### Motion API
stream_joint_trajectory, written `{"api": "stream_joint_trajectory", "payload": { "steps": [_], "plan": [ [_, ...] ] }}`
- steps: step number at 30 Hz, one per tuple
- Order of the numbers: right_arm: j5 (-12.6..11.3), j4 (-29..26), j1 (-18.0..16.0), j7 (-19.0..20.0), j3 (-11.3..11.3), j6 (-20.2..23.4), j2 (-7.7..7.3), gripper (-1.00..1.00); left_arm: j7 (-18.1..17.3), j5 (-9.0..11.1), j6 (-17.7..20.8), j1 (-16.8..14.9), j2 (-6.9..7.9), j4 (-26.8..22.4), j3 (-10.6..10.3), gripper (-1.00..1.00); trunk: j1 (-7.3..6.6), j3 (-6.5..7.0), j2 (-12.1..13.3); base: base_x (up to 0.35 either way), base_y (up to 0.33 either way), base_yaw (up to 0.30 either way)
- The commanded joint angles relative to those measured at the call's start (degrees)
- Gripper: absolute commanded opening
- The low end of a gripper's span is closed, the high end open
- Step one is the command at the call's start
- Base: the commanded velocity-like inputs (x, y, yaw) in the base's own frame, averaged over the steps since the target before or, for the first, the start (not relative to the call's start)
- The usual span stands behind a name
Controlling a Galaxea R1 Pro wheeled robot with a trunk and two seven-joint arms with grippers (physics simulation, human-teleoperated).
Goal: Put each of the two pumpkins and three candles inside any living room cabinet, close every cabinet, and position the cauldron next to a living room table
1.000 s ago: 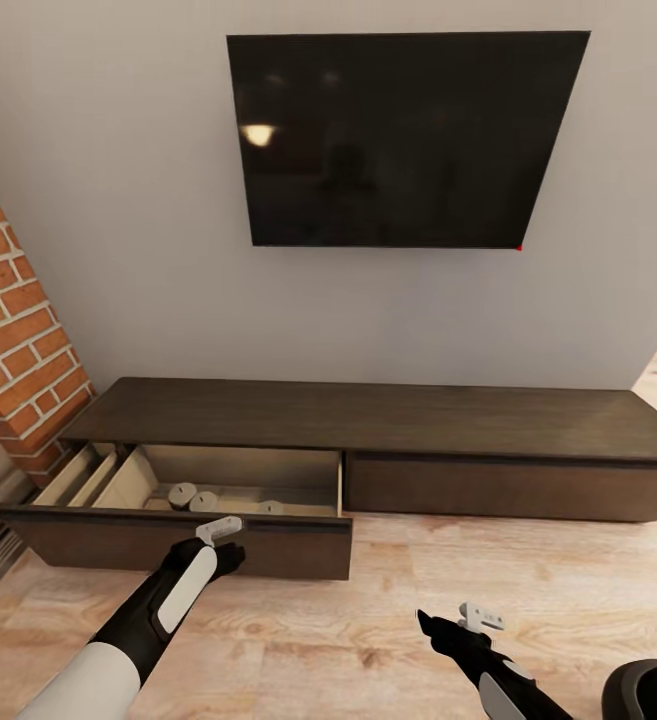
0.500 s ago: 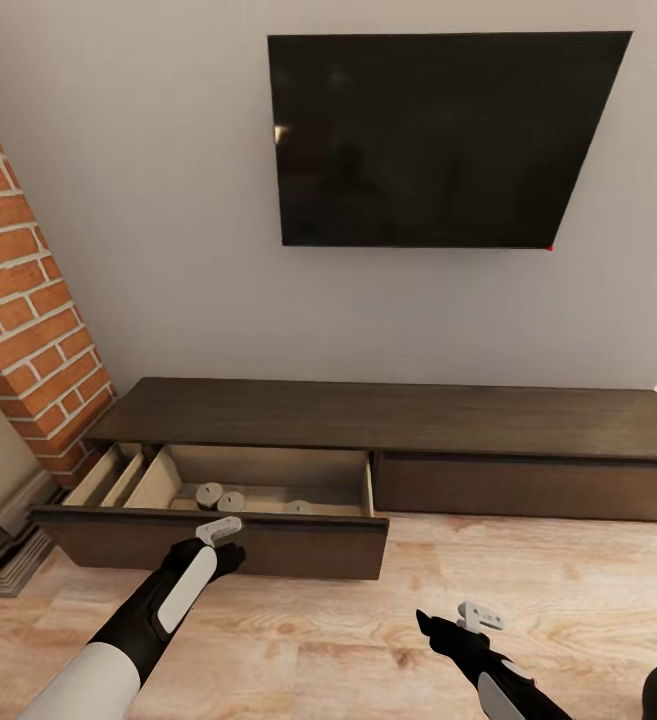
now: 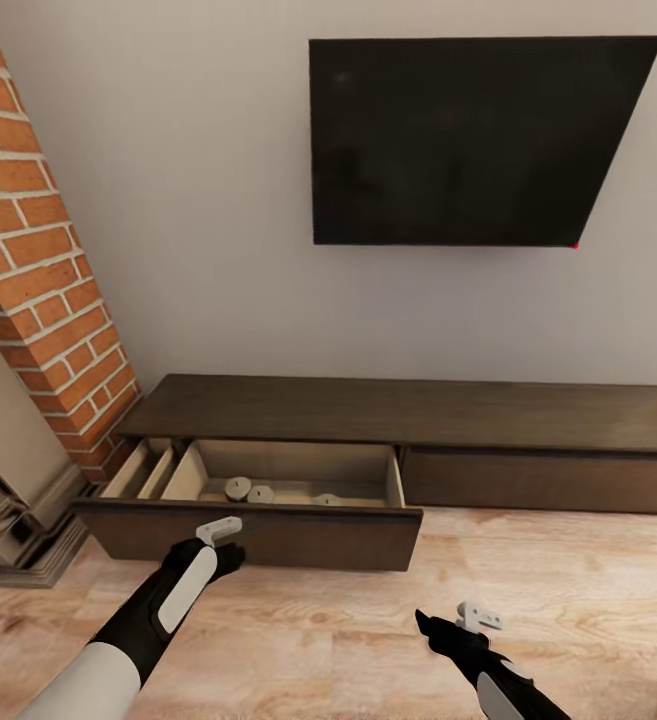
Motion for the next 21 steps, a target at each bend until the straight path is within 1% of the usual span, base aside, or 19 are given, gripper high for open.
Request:
{"api": "stream_joint_trajectory", "payload": {
  "steps": [1,21],
  "plan": [
    [-0.6,0.01,-0.06,0.03,0.38,-0.19,-0.06,1.0,0.55,0.6,0.0,-0.04,0.08,-0.08,-0.3,1.0,-0.02,-0.05,-0.02,-0.154,0.294,0.0],
    [-0.6,0.01,-0.05,0.03,0.38,-0.2,-0.08,1.0,0.63,0.51,-0.25,-0.04,0.02,-0.27,-0.28,1.0,-0.02,-0.05,-0.02,-0.167,0.273,0.0]
  ]
}}
